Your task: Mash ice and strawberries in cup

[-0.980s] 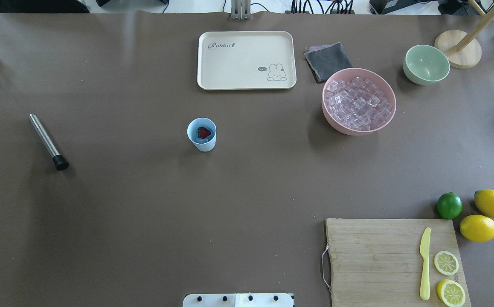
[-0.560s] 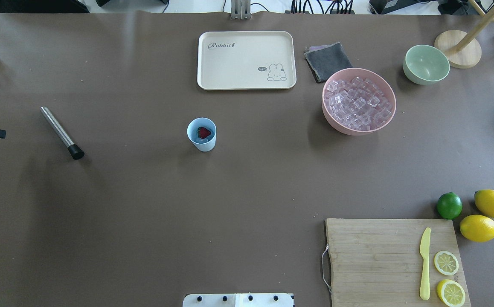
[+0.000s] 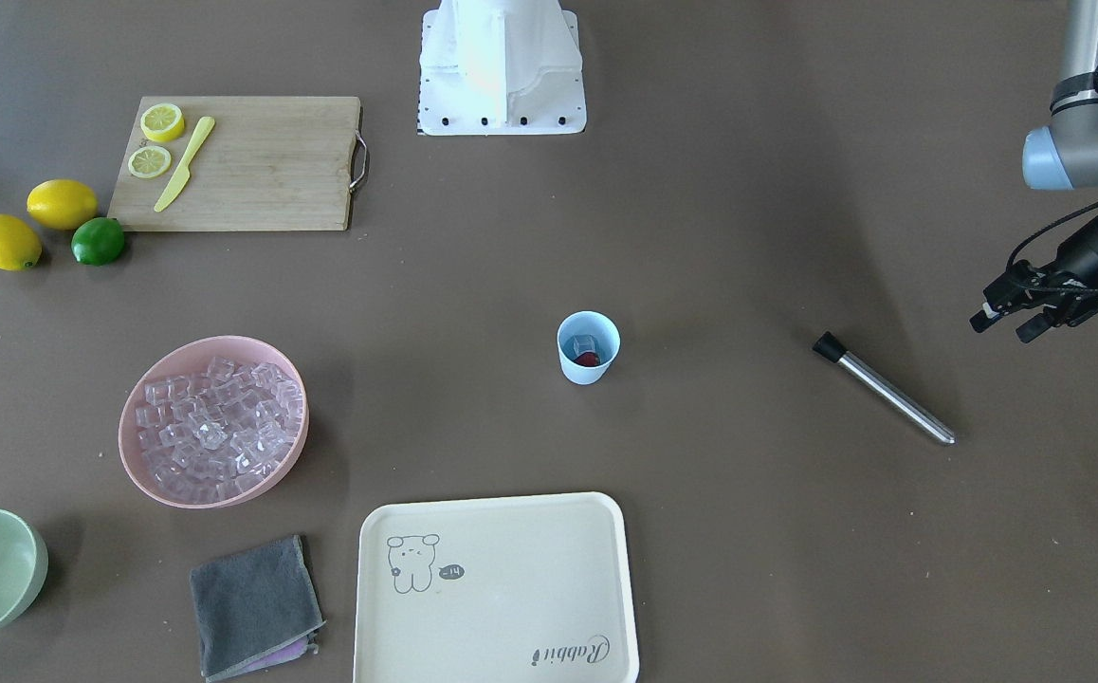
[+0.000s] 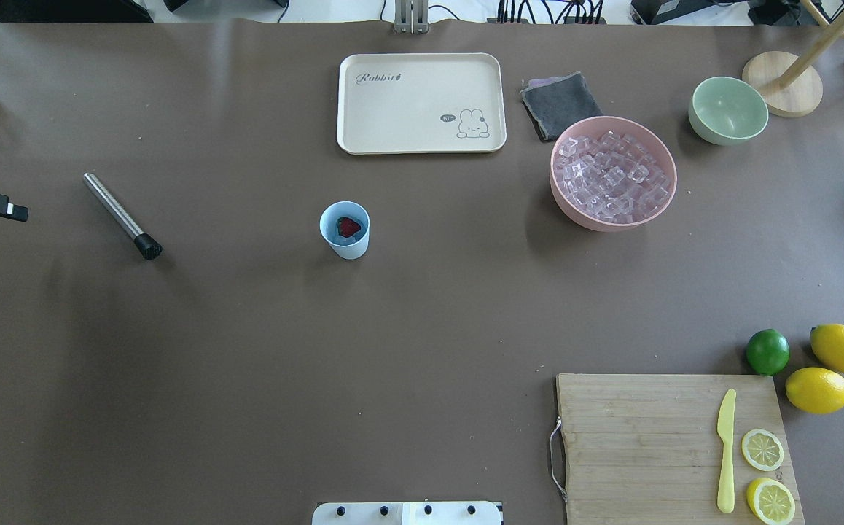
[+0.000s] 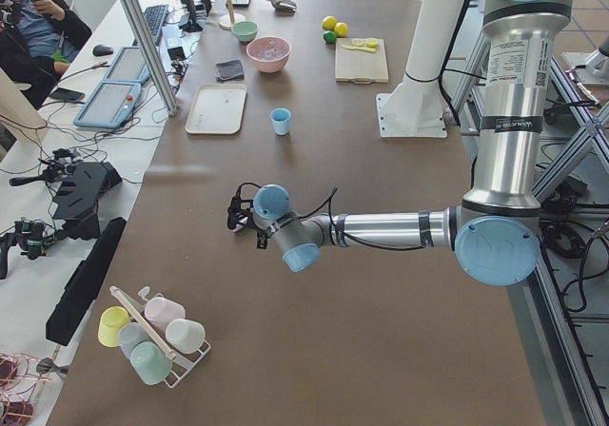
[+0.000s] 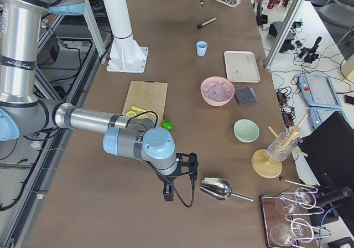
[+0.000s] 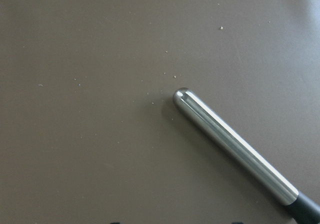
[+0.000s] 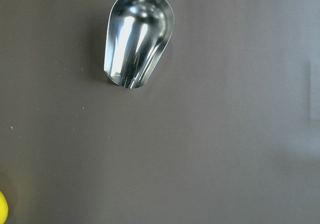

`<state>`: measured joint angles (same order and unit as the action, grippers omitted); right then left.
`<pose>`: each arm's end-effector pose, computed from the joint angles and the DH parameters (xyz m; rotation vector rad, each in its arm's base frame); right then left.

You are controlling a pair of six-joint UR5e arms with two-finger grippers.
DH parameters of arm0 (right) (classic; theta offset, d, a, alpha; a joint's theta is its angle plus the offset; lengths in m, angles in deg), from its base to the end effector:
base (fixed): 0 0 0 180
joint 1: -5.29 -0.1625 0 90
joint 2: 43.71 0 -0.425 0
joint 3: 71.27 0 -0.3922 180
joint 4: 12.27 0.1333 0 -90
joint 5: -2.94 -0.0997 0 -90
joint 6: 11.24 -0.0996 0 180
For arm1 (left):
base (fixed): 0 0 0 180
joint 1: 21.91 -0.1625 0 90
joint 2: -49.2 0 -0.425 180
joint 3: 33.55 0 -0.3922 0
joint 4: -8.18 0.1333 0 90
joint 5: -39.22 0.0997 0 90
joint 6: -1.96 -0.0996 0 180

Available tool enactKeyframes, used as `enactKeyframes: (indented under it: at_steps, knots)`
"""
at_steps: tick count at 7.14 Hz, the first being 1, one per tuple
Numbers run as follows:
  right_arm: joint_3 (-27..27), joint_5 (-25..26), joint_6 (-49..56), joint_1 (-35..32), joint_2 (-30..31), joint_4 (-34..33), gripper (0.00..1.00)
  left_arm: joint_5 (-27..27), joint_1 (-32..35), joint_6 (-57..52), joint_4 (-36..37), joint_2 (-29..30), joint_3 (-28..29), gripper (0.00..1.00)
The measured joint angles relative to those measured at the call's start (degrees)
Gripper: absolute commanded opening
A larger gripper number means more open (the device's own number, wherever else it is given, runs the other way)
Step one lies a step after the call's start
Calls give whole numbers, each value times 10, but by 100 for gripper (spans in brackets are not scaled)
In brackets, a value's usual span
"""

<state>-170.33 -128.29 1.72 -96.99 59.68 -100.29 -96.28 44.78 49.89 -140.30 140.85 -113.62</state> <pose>0.1489 -0.3659 0.6845 0.1189 -0.7107 0.0034 0.1477 -0.5002 0.6119 0.2402 1.0792 -0.0374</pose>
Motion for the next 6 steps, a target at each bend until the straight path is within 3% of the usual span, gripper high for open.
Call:
enactKeyframes:
  at_steps: [2, 6]
  knots:
    - [0, 0, 0, 0, -2, 0, 99, -4, 13, -50, 53, -1, -18, 99]
    - [-2, -1, -1, 1, -5, 0, 99, -19, 112, -257, 351, -12, -157, 99]
